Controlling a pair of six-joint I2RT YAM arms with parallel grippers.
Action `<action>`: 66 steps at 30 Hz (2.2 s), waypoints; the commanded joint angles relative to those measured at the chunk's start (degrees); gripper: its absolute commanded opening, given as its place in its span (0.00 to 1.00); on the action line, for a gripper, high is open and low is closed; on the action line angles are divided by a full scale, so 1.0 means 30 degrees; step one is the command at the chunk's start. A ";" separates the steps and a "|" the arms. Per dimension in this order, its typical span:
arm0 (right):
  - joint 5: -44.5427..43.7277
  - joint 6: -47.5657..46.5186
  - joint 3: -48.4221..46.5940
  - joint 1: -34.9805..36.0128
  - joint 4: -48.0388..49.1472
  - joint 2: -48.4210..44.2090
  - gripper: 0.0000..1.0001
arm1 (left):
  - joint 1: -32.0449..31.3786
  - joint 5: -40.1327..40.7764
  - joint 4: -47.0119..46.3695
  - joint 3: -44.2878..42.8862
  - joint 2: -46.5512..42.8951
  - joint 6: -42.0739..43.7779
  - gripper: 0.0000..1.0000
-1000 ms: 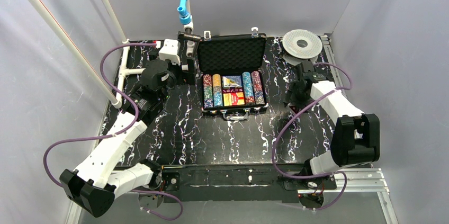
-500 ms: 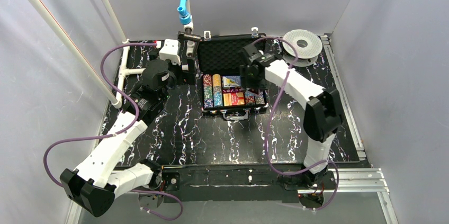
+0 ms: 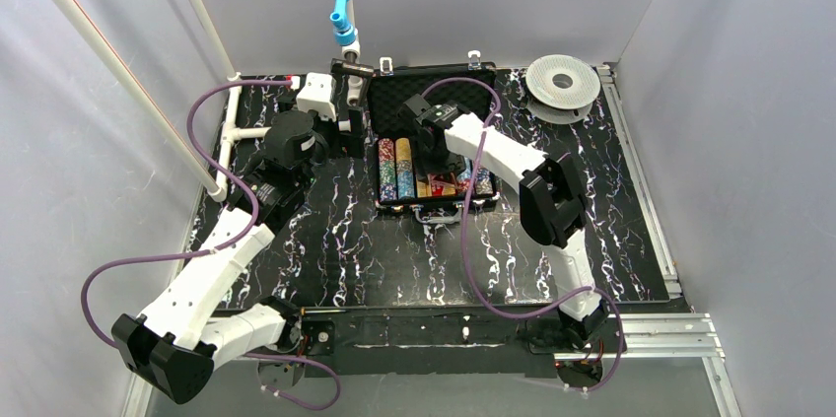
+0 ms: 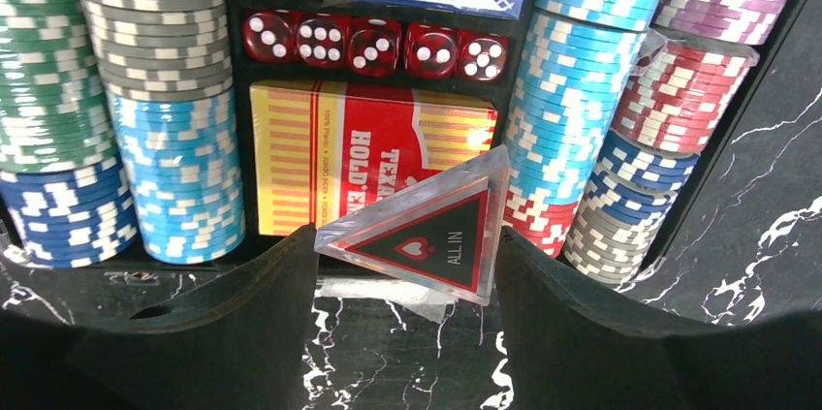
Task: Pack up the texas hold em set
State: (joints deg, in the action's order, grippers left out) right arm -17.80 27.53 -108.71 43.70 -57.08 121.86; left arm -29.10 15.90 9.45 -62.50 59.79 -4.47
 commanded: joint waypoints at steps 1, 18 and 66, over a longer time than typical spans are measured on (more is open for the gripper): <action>-0.0650 -0.0277 -0.0992 -0.0096 -0.0470 0.0277 0.37 | -0.0084 0.0324 -0.0046 -0.0061 -0.0168 0.0153 0.99; -0.0096 -0.0152 -0.1616 -0.0085 -0.0295 0.1312 0.54 | -0.0077 0.0324 -0.0060 -0.0027 -0.0189 0.0177 1.00; -0.0971 0.0790 0.0559 0.0079 0.0802 -0.3551 0.86 | -0.0061 0.0186 -0.0073 -0.0037 -0.0086 0.0142 0.99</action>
State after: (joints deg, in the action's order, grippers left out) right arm -17.74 28.03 -109.38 43.68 -56.64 121.45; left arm -29.10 16.03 9.45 -62.50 59.79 -4.47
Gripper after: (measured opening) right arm 0.852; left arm 0.993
